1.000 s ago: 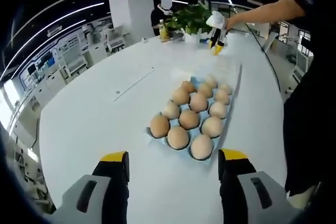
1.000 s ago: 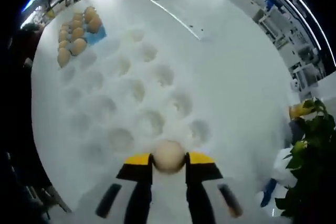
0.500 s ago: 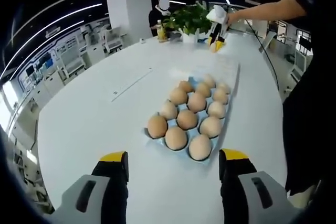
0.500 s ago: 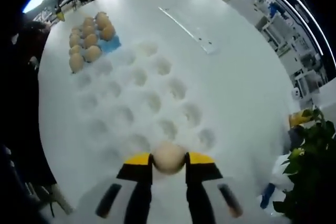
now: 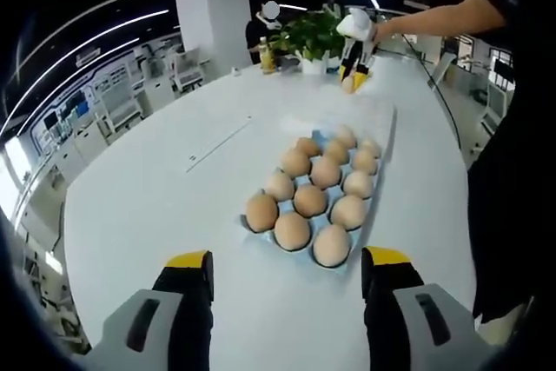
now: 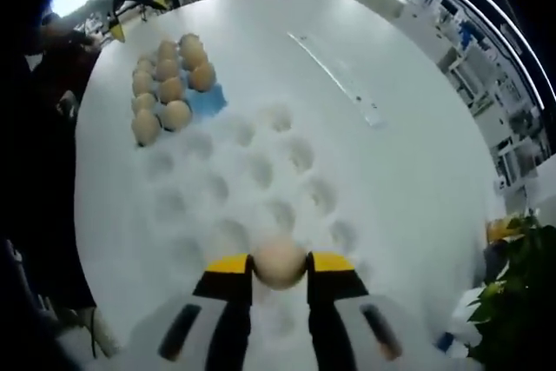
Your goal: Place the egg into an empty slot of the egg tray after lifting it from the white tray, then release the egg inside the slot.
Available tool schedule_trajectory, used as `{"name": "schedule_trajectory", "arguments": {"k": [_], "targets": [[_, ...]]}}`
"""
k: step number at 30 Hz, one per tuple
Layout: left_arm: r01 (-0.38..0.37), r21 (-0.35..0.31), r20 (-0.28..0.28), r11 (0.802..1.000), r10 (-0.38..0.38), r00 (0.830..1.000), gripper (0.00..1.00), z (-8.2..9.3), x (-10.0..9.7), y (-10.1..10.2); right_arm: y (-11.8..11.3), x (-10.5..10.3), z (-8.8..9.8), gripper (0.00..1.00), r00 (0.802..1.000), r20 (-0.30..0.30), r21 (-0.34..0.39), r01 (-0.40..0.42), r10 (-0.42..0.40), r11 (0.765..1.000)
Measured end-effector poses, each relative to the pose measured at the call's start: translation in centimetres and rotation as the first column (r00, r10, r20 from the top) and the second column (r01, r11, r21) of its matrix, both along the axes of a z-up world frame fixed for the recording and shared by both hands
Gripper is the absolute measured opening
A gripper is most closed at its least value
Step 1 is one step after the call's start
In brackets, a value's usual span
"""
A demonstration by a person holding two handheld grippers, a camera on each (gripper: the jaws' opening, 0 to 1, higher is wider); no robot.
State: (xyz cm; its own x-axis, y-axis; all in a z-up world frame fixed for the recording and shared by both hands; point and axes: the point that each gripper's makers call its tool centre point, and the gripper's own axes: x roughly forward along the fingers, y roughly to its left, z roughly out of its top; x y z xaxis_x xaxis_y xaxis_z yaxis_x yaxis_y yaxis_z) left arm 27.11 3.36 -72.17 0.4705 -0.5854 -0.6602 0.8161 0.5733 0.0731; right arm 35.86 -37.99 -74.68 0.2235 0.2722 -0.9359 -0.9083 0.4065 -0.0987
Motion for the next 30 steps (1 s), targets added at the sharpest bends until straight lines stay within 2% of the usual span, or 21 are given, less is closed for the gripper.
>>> {"name": "schedule_trajectory", "arguments": {"k": [16, 30], "targets": [[-0.018, -0.004, 0.012, 1.000, 0.018, 1.000, 0.70, 0.5, 0.0, 0.7, 7.7, -0.2, -0.1, 0.24, 0.992, -0.011, 0.082, -0.128, 0.129, 0.988], [-0.021, -0.011, 0.017, 1.000, 0.021, 1.000, 0.69, 0.6, 0.0, 0.9, 12.3, -0.5, -0.2, 0.24, 0.978, -0.015, 0.126, -0.205, 0.209, 0.971]]}}
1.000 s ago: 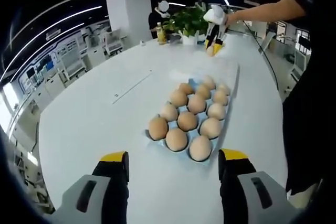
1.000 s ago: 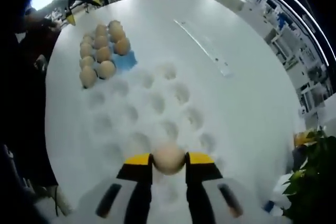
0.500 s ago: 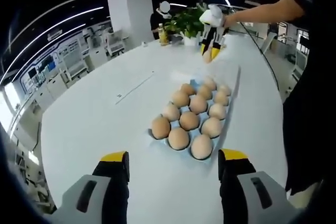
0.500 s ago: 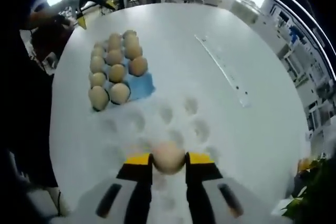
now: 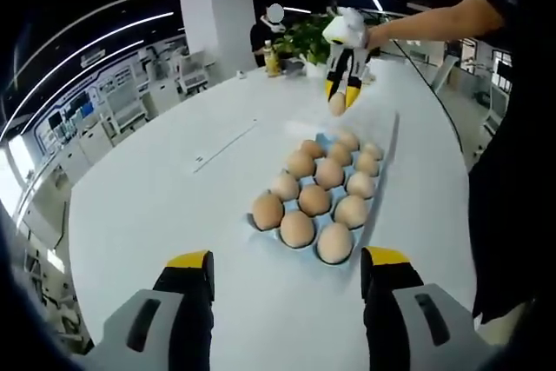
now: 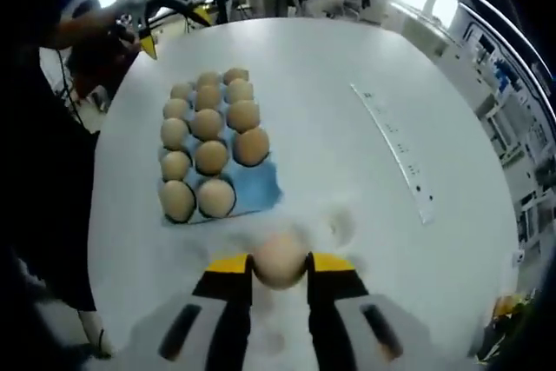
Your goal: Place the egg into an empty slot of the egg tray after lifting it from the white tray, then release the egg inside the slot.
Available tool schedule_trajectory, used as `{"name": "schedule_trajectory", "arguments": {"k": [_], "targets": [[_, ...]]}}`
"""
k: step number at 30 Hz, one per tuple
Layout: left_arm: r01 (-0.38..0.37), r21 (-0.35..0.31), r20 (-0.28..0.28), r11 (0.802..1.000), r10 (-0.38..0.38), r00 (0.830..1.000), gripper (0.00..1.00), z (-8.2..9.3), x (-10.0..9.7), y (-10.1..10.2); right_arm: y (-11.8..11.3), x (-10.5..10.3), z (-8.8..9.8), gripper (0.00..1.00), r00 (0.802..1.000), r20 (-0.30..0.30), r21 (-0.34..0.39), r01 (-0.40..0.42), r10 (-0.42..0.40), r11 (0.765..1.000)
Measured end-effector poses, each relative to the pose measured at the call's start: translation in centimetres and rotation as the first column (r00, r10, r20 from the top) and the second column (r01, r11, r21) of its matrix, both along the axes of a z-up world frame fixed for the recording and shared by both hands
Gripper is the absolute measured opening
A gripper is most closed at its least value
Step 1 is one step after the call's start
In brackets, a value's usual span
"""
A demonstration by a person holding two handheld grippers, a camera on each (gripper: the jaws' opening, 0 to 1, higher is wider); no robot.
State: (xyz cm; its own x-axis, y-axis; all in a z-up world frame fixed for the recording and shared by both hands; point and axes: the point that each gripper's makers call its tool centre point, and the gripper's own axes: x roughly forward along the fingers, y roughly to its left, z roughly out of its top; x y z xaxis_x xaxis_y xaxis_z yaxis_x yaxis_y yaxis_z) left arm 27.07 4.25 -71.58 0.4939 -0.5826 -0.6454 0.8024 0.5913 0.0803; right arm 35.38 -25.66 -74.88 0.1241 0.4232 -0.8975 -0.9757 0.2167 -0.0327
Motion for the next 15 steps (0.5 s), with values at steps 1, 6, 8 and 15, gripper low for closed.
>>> {"name": "schedule_trajectory", "arguments": {"k": [1, 6, 8, 15], "targets": [[0.000, 0.000, -0.001, 1.000, 0.000, 1.000, 0.69, 0.0, 0.0, 0.0, 0.4, 0.0, -0.1, 0.24, 1.000, 0.001, 0.000, -0.011, 0.011, 1.000], [0.000, 0.001, -0.002, 1.000, 0.000, 1.000, 0.69, -0.1, -0.1, 0.1, 1.3, -0.2, -0.2, 0.24, 0.999, -0.003, 0.003, -0.036, 0.036, 0.999], [0.002, 0.006, -0.002, 1.000, -0.002, 1.000, 0.69, -0.1, -0.2, 0.2, 1.7, -0.1, -0.2, 0.24, 0.999, -0.005, 0.009, -0.041, 0.041, 0.999], [0.005, 0.000, -0.005, 1.000, -0.005, 1.000, 0.69, -0.3, -0.2, 0.0, 3.2, -0.1, -0.6, 0.24, 0.997, -0.014, 0.011, -0.078, 0.078, 0.997]]}}
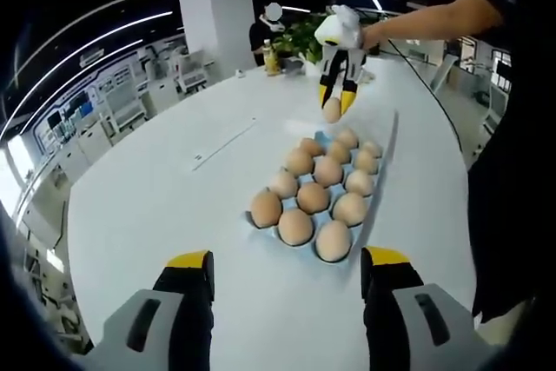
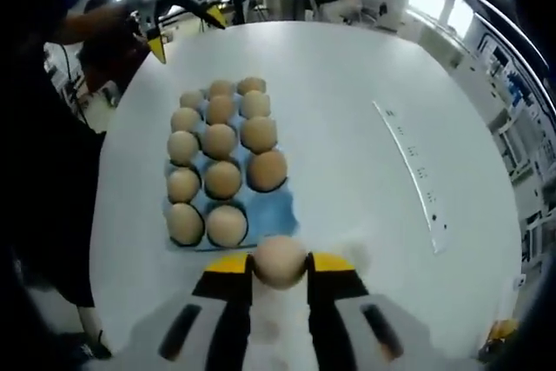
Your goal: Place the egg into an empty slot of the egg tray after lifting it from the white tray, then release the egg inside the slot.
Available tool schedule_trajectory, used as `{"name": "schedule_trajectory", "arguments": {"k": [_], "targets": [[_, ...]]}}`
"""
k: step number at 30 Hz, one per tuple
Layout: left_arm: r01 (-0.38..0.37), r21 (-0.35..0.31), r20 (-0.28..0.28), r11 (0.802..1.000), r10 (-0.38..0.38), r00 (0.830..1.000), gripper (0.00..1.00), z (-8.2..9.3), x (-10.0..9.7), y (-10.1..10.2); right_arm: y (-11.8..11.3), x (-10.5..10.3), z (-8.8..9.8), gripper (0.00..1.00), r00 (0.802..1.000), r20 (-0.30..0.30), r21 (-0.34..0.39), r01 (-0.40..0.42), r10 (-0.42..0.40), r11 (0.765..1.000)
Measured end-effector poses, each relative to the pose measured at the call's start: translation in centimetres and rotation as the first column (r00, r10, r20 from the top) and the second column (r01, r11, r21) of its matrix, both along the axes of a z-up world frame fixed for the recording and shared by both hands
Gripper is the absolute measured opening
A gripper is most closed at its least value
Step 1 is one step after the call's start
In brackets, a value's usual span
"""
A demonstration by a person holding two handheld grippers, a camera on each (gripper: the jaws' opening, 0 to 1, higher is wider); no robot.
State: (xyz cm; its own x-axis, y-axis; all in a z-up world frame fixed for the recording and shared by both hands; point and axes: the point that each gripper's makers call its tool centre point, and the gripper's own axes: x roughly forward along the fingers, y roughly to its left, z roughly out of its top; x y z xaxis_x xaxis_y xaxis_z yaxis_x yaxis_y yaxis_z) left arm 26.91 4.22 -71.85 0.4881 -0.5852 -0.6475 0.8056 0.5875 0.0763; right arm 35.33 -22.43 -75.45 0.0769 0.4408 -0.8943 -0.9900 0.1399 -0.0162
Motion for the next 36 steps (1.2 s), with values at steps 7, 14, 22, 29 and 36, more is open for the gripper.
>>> {"name": "schedule_trajectory", "arguments": {"k": [7, 14, 22, 29, 36], "targets": [[-0.002, -0.001, 0.002, 1.000, 0.002, 1.000, 0.69, 0.0, 0.0, 0.1, 1.3, 0.0, -0.2, 0.24, 1.000, -0.005, 0.001, -0.027, 0.027, 1.000], [-0.006, -0.002, 0.002, 1.000, 0.006, 1.000, 0.69, 0.0, 0.0, 0.3, 2.3, 0.0, -0.7, 0.24, 0.999, -0.012, -0.002, -0.048, 0.048, 0.999], [-0.010, -0.003, 0.002, 1.000, 0.010, 1.000, 0.69, 0.0, 0.0, 0.6, 3.0, 0.0, -1.3, 0.24, 0.998, -0.019, -0.007, -0.060, 0.060, 0.998], [-0.012, -0.002, 0.000, 1.000, 0.012, 1.000, 0.69, -0.1, -0.1, 0.7, 3.5, 0.1, -2.2, 0.24, 0.997, -0.025, -0.019, -0.071, 0.071, 0.997], [-0.012, 0.000, -0.001, 1.000, 0.012, 1.000, 0.69, -0.1, 0.0, 0.8, 3.7, 0.0, -2.7, 0.24, 0.996, -0.036, -0.031, -0.080, 0.079, 0.996]]}}
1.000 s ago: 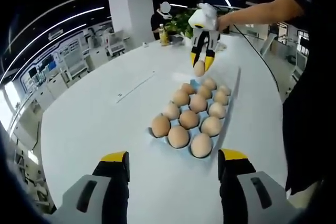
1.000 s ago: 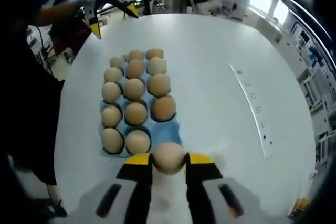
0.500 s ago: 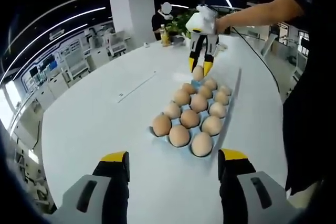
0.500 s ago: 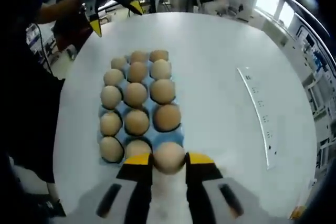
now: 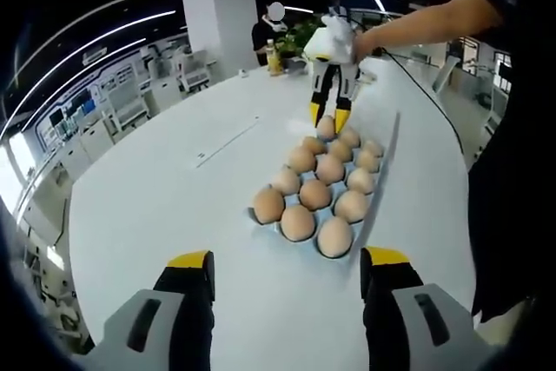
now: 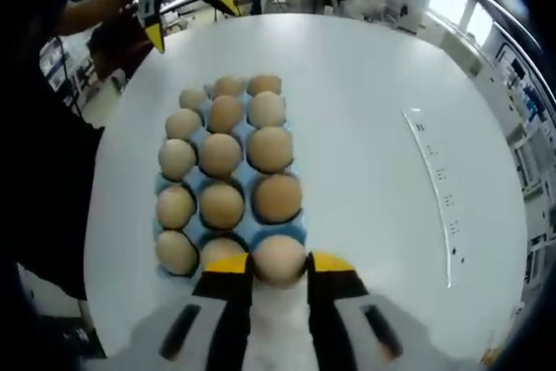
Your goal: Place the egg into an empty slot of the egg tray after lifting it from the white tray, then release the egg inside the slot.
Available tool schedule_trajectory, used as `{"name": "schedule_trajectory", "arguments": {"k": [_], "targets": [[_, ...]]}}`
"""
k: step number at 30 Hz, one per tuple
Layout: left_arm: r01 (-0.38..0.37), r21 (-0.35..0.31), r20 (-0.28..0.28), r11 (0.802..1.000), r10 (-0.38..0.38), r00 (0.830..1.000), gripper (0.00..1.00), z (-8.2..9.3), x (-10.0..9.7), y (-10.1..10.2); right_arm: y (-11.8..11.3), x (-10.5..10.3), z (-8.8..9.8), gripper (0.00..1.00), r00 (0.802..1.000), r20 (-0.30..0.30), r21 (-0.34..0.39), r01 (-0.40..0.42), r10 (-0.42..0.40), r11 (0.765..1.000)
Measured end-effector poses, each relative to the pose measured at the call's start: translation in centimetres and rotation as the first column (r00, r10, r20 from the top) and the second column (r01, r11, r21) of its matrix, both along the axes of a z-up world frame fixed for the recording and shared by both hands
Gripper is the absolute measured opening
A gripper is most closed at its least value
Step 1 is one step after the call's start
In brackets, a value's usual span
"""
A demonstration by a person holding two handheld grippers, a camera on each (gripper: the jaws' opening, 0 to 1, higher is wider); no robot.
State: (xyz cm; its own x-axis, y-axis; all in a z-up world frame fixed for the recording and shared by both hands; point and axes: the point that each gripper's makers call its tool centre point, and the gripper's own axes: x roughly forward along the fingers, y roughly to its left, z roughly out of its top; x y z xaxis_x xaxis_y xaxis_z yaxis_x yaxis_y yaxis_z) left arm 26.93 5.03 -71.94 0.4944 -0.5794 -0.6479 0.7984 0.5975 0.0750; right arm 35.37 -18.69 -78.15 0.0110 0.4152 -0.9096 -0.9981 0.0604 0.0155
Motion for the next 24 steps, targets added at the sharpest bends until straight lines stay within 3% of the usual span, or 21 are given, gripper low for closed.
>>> {"name": "schedule_trajectory", "arguments": {"k": [24], "targets": [[0.002, -0.001, 0.001, 1.000, -0.002, 1.000, 0.69, 0.2, 0.1, -0.2, 0.1, -0.1, -1.6, 0.24, 0.999, -0.028, -0.050, -0.031, 0.030, 0.998]]}}
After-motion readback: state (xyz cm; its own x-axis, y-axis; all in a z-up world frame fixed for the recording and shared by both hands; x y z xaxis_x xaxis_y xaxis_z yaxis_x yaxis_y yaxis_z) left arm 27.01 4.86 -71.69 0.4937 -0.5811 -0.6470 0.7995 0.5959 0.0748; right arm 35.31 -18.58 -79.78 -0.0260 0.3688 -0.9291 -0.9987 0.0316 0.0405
